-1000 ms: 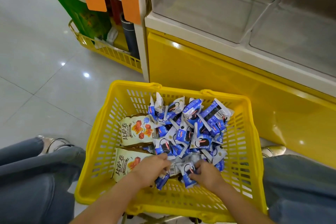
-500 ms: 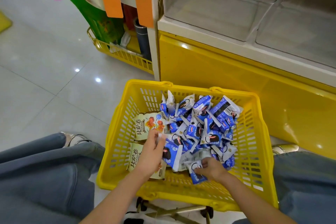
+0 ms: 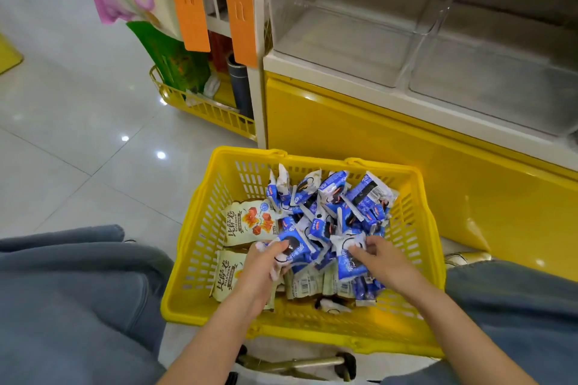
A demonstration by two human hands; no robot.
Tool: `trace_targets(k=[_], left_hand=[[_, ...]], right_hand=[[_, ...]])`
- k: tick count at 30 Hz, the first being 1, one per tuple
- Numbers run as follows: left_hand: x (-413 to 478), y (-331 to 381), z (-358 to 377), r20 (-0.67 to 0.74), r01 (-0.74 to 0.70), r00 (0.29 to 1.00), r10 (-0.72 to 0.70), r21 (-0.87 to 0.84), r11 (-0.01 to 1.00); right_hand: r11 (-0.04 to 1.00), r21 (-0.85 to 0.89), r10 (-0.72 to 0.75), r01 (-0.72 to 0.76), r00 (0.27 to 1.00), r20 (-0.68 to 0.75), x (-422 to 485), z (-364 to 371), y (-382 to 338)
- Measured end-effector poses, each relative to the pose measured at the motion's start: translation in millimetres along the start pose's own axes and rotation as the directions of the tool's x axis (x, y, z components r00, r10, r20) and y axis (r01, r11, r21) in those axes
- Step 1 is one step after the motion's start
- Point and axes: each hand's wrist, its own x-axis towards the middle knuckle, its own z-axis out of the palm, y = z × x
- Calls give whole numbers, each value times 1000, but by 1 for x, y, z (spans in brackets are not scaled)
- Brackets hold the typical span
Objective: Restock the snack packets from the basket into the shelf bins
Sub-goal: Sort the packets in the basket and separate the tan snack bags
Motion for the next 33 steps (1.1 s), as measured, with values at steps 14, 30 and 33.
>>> trace_targets(k=[14, 30, 33], left_hand=[[4, -13, 41, 212, 37, 971, -113, 331, 943], [25, -5, 3, 79, -179, 984, 162, 322, 930], [29, -6, -4, 73, -152, 988, 136, 306, 940]], right_hand=[[862, 507, -21, -9, 998, 54, -23, 5, 1], [975, -163, -75, 153, 911, 406, 38, 64, 69], [843, -451, -79, 294, 896, 437, 48, 76, 70]])
